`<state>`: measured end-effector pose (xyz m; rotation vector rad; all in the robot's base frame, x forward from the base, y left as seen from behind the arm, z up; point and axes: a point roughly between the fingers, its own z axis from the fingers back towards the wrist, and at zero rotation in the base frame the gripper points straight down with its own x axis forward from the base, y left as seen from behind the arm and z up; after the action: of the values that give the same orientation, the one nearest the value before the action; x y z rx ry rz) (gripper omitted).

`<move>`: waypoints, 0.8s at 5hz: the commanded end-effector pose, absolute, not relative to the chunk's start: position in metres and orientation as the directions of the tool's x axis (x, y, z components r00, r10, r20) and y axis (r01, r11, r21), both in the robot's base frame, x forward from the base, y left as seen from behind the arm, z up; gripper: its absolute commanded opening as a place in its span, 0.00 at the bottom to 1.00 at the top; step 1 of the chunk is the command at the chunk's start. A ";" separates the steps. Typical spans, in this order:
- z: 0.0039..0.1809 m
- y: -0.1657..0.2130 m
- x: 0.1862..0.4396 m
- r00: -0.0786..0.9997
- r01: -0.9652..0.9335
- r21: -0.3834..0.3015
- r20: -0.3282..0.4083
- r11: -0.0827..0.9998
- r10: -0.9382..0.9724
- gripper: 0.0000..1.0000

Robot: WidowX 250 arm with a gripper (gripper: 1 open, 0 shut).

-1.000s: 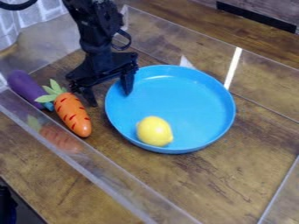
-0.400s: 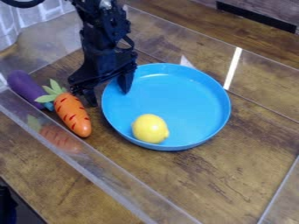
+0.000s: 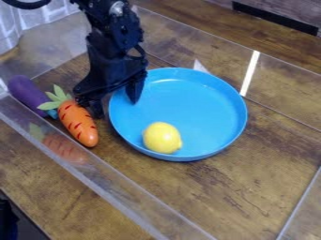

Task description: Put the carrot on the blue tray

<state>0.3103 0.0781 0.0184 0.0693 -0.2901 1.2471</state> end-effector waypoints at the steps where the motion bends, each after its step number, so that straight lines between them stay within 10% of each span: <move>1: 0.011 0.067 0.299 0.279 -0.950 -0.073 0.246 0.305 0.928 1.00; 4: 0.013 0.050 0.295 0.198 -0.974 -0.063 0.235 0.219 0.951 1.00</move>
<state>0.3011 0.0572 0.0182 0.1019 -0.2670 1.3362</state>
